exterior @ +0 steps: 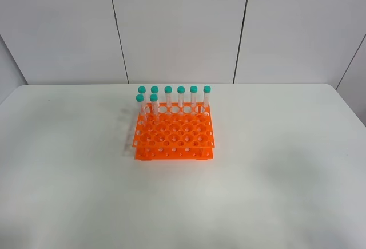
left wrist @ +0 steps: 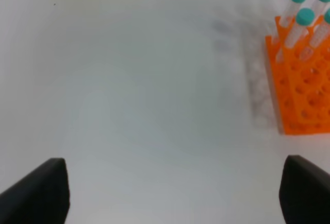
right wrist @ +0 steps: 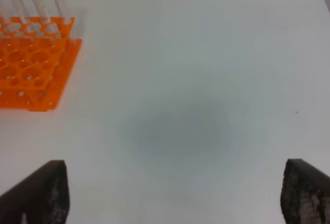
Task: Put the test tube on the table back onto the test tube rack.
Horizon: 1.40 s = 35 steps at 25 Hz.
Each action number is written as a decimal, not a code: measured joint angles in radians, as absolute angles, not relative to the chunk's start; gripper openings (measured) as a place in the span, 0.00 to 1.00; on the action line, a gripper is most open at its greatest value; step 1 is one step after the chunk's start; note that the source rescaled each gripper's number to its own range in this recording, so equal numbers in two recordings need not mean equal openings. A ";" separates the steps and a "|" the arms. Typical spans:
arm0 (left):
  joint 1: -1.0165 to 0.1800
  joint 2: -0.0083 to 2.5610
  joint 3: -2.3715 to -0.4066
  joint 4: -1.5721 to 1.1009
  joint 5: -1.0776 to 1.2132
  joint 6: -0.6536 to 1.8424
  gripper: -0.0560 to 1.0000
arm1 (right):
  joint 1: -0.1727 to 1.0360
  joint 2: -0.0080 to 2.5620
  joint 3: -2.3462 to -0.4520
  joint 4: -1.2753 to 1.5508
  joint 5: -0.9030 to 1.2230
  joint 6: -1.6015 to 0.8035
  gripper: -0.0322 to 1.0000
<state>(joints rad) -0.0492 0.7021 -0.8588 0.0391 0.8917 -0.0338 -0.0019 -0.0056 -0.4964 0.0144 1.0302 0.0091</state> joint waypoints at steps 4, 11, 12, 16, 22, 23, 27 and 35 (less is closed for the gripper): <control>-0.049 0.580 -0.814 0.022 0.961 -0.034 1.00 | -0.002 -0.006 -0.496 0.014 1.030 0.009 0.86; -0.049 0.375 -0.739 -0.052 1.098 -0.034 1.00 | -0.002 -0.006 -0.496 0.017 1.030 0.009 0.86; -0.049 0.349 -0.730 -0.054 1.114 -0.034 1.00 | -0.002 -0.006 -0.496 0.017 1.030 0.009 0.86; -0.049 0.260 -0.700 -0.054 1.179 -0.034 1.00 | -0.002 -0.006 -0.496 0.017 1.030 0.009 0.86; -0.049 0.148 -0.652 -0.054 1.216 -0.035 1.00 | -0.002 -0.006 -0.496 0.017 1.030 0.009 0.86; -0.049 0.134 -0.641 -0.054 1.217 -0.035 1.00 | -0.002 -0.006 -0.496 0.017 1.030 0.009 0.86; -0.049 0.097 -0.606 -0.061 1.220 -0.035 1.00 | -0.002 -0.006 -0.496 0.017 1.030 0.009 0.86; -0.049 0.024 -0.578 -0.068 1.182 -0.035 1.00 | -0.002 -0.006 -0.496 0.017 1.030 0.009 0.86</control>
